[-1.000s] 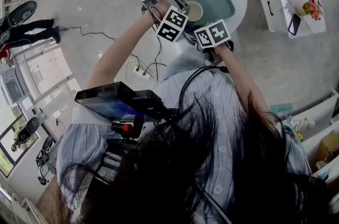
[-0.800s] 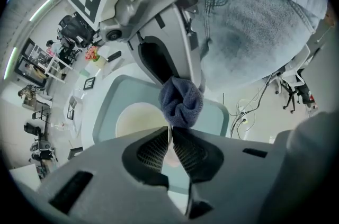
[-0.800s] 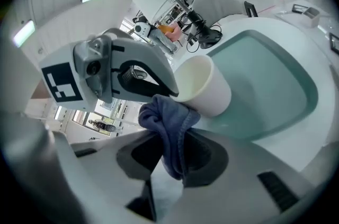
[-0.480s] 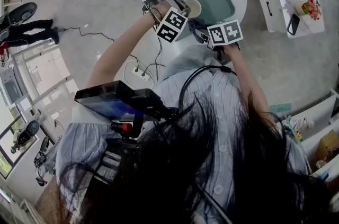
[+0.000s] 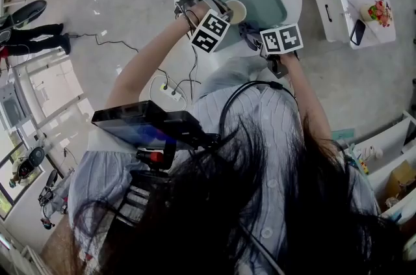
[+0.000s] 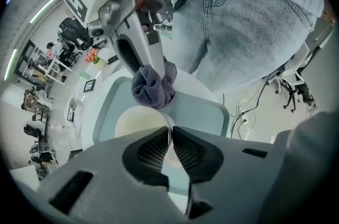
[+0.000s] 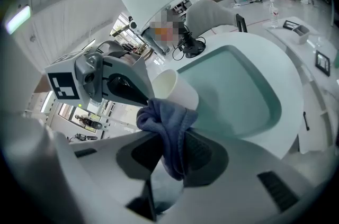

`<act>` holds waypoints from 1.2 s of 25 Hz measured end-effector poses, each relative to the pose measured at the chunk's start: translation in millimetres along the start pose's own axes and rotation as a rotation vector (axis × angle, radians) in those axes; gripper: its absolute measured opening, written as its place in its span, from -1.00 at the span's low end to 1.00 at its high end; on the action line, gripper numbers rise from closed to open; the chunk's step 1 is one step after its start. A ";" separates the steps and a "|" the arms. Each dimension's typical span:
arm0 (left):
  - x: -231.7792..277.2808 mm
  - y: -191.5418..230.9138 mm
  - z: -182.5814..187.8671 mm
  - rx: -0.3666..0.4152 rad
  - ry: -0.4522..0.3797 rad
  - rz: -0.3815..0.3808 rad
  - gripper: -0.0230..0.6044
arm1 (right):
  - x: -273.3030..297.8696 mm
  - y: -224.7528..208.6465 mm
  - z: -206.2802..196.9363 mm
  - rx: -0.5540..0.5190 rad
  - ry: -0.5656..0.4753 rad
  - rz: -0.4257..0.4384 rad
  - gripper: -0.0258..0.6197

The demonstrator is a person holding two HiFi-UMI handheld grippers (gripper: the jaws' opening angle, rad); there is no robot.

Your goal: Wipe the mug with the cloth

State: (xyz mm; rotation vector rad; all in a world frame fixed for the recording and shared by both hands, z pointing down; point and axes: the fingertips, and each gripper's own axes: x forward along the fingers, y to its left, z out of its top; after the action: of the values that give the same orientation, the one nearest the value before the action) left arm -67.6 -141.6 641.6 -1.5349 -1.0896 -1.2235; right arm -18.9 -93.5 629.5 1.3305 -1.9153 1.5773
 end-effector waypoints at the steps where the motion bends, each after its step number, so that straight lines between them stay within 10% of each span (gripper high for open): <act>1: -0.9 -0.9 0.7 0.001 0.000 0.000 -0.80 | -1.6 -1.4 0.5 0.000 -0.003 -0.006 -0.62; 21: -0.9 -1.4 4.9 0.023 -0.020 -0.023 -0.79 | -6.7 -41.8 34.0 -0.034 -0.006 -0.084 -0.62; 30: -8.4 0.0 18.4 -0.231 -0.112 -0.039 -0.79 | -7.1 -37.6 47.0 -0.063 0.000 -0.077 -0.62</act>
State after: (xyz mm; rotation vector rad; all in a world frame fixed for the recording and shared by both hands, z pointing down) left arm -64.5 -124.8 630.7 -1.7824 -1.0846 -1.3407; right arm 29.0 -130.6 630.6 1.3611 -1.8747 1.4681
